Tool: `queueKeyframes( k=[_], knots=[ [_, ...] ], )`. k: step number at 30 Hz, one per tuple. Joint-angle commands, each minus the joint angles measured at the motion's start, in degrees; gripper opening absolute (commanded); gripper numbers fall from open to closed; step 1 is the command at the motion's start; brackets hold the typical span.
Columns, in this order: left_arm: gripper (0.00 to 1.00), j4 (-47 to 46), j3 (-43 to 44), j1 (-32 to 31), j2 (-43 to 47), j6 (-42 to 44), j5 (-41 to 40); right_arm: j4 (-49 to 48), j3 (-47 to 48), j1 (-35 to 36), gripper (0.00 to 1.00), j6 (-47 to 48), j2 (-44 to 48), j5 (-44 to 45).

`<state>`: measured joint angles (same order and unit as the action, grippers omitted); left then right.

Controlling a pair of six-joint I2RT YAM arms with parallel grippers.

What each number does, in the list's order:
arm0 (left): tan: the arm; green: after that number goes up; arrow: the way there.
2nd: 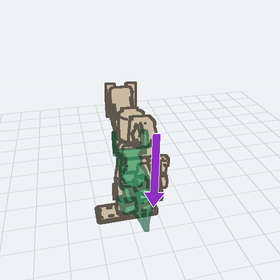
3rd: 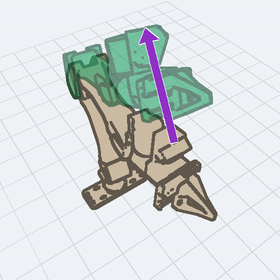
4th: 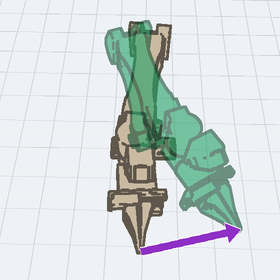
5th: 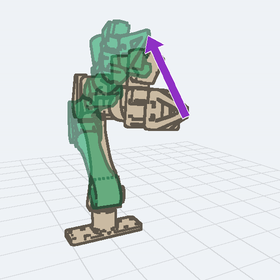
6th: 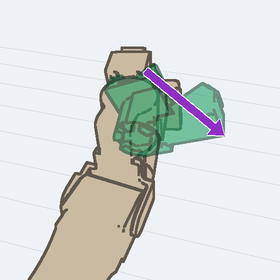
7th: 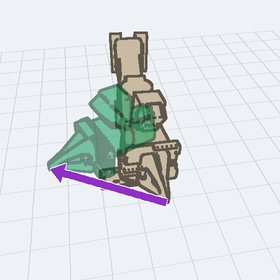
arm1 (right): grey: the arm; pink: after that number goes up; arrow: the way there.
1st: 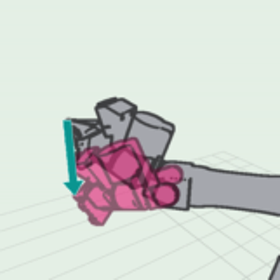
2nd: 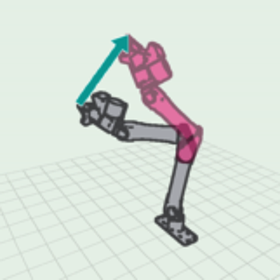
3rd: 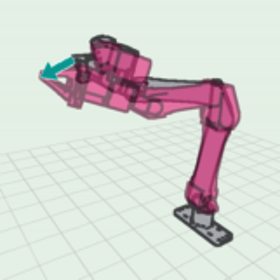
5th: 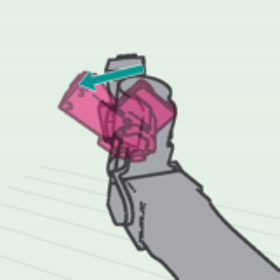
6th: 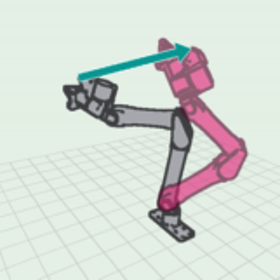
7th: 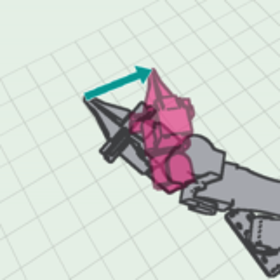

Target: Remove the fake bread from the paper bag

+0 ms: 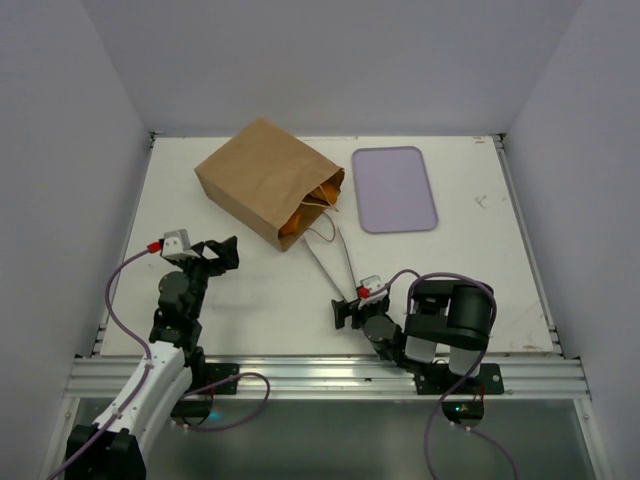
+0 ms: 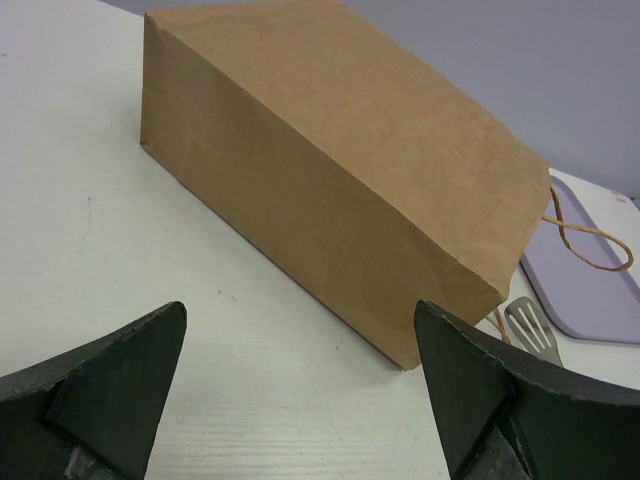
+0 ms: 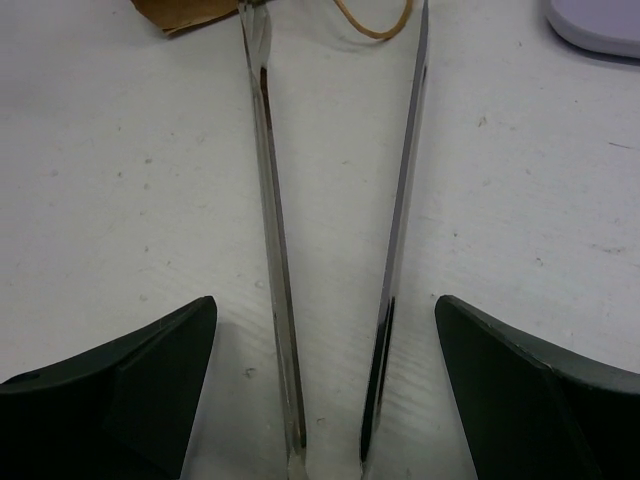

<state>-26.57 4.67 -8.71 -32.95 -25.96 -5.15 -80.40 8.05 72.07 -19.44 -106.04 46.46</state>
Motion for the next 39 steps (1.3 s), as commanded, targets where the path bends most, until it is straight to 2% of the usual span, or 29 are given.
queueKeyframes(
  k=[1, 7, 19, 23, 27, 33, 35, 39],
  knots=[
    [1.0, -2.97, 0.08, -0.08, -0.01, 0.73, 0.49, -10.39, 0.12, -0.53, 0.96, -0.51, -0.92, -7.43],
    [1.0, -2.96, 0.08, -0.08, -0.27, 0.82, 0.4, -10.3, 0.91, -4.22, 0.95, -3.93, -3.21, -15.06],
    [1.0, -2.88, 0.08, -0.08, -0.01, 0.91, 0.49, -8.37, 0.64, -6.41, 0.96, -4.99, -4.79, -14.03],
    [1.0, -2.96, 0.08, -0.08, -0.1, 0.91, 0.49, 0.13, 1.79, -7.65, 0.96, -5.87, -1.73, -15.69],
    [1.0, -2.96, 0.17, -0.08, -0.27, 0.91, 0.49, 13.93, 3.55, -7.56, 0.96, -6.22, 8.45, -14.3],
    [1.0, -2.88, 0.25, -0.08, 0.16, 0.82, 0.75, 29.93, 7.14, -7.56, 0.97, -5.43, 15.6, -13.59],
    [1.0, -2.79, 0.26, -0.08, 0.17, 0.82, 0.75, 33.89, 8.9, -7.56, 0.98, -6.13, 15.78, -13.15],
    [1.0, -2.61, 0.26, -0.08, 0.43, 0.73, 0.75, 34.17, 9.78, -7.65, 0.98, -5.96, 14.37, -12.88]
  ],
)
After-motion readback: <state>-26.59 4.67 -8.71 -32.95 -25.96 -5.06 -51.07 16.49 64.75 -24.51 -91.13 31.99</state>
